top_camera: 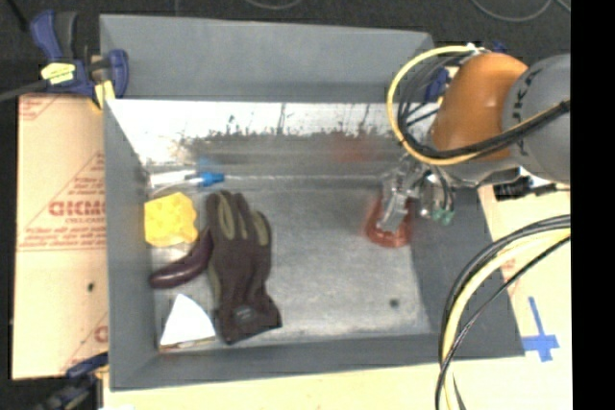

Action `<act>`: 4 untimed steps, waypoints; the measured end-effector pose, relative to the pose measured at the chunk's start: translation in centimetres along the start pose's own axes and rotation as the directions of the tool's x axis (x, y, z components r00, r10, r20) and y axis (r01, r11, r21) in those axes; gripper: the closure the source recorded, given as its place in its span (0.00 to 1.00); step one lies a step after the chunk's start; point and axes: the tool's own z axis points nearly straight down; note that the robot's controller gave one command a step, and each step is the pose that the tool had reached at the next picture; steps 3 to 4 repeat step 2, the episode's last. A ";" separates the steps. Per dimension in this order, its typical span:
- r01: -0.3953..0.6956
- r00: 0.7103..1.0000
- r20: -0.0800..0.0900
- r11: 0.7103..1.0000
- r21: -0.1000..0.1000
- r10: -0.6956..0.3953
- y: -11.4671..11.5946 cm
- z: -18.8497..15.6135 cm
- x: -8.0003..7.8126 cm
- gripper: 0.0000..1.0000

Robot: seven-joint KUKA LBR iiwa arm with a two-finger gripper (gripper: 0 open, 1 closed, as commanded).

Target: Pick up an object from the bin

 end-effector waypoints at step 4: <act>-0.007 1.000 0.008 1.000 -0.008 0.008 -0.3 1.2 -0.6 1.00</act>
Offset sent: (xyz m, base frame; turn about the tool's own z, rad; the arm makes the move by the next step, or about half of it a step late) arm 0.0015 -0.0007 -0.0247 0.0258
